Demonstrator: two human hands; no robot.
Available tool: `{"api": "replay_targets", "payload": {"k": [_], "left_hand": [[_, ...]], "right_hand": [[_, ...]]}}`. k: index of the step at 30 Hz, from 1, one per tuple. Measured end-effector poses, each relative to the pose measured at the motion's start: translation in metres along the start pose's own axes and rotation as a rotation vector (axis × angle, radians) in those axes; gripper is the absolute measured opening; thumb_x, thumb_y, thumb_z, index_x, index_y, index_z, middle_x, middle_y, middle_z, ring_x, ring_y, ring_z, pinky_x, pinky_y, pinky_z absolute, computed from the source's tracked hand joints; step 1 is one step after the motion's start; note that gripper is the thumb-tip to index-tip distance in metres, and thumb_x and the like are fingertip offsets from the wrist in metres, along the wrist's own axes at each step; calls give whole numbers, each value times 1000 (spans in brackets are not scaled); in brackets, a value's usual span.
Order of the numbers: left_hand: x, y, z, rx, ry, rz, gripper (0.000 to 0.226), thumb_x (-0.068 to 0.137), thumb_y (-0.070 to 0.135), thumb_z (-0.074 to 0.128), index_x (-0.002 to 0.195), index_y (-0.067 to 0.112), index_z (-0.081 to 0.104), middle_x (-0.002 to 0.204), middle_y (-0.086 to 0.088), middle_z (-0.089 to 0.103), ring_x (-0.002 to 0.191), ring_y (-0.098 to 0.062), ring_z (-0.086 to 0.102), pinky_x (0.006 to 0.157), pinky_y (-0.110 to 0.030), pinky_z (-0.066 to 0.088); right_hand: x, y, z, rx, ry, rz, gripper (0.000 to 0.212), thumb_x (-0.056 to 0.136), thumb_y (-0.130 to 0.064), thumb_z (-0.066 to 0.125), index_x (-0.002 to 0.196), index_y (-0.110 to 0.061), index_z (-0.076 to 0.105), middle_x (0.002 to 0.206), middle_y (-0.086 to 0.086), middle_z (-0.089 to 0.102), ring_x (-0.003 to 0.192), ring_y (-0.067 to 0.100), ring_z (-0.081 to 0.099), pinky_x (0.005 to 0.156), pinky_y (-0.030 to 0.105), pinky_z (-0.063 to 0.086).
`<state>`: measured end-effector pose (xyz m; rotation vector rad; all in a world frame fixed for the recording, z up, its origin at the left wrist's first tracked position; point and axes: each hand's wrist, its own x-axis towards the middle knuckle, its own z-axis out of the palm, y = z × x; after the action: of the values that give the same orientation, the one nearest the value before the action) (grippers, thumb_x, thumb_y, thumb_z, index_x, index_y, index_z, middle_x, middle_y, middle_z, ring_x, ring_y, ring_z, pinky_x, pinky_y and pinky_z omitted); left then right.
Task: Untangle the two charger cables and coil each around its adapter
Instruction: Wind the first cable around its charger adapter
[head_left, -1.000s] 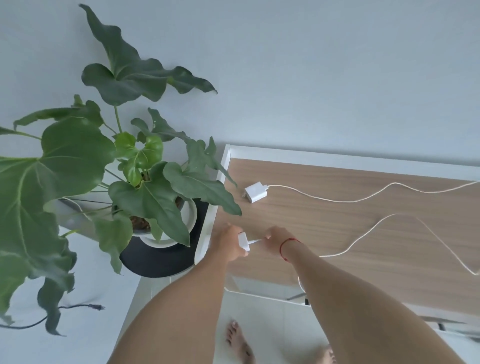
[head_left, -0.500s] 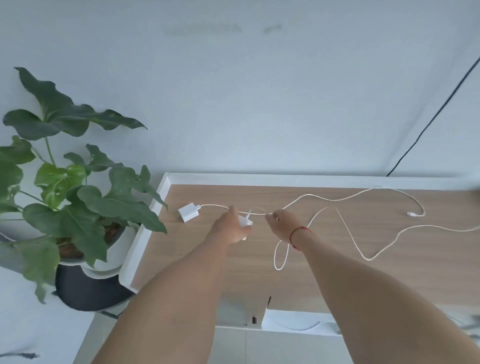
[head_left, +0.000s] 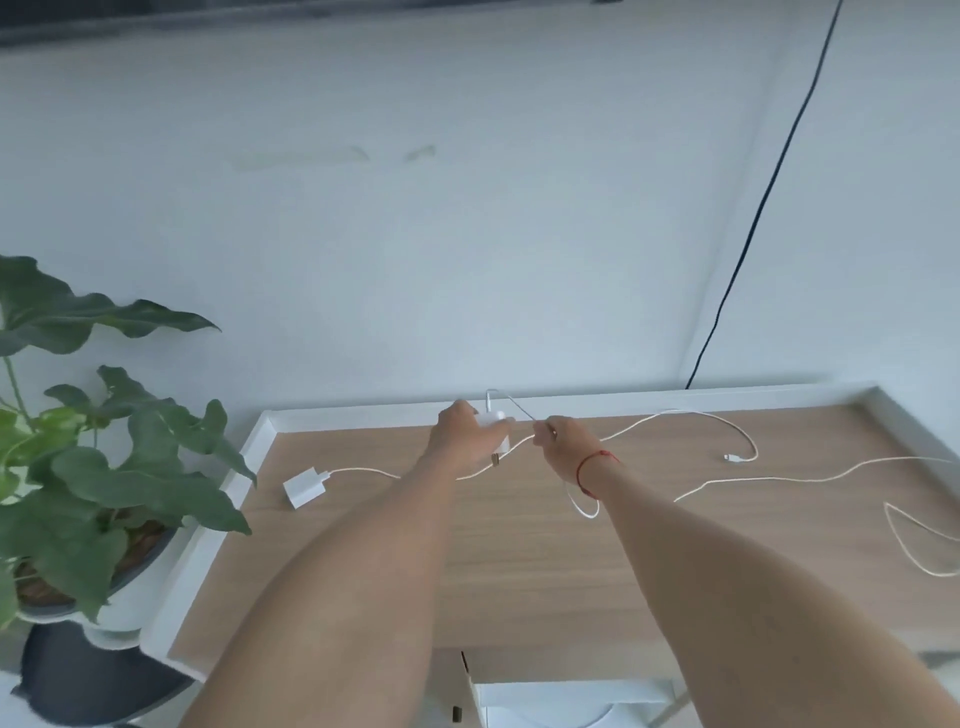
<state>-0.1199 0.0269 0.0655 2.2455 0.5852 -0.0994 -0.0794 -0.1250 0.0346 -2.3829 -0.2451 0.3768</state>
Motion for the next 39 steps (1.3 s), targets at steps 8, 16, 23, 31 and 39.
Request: {"api": "replay_targets", "payload": {"k": [8,16,23,31,39], "left_hand": [[38,53,16,-462,-221,-46,58,64,57,73,88,5,64,80,-8,74,66,-28,74,80,-36,60],[76,96,27,-741,-329,-148,39,93,45,56,82,8,60,69,-8,60,51,-19,51,42,-23,38],[89,98,48,-978,-374,-240,21,95,13,39,90,3,56,84,-15,60,70,-27,57,63,-33,51],[99,119,54,-1062,-239,-179,38,91,6,55,116,22,32,110,-17,51,81,-34,63,82,-41,57],[103,129,55,-1084,-272,-83,14,96,2,54,100,9,66,116,-20,61,88,-26,66,83,-30,56]], "right_hand": [[34,26,-34,63,113,100,41,100,-33,30,102,-5,61,103,9,63,98,30,57,75,34,39],[63,36,-34,112,37,214,41,99,-26,31,104,-1,63,99,11,62,87,28,55,77,32,41],[77,33,-41,282,100,188,20,97,-19,39,96,-14,59,80,7,58,75,25,54,68,30,43],[106,25,-90,368,166,128,27,95,-11,43,112,-18,62,81,5,64,63,12,54,52,23,37],[113,17,-108,649,128,175,29,92,-11,32,96,-11,61,72,6,57,50,17,37,47,21,29]]}}
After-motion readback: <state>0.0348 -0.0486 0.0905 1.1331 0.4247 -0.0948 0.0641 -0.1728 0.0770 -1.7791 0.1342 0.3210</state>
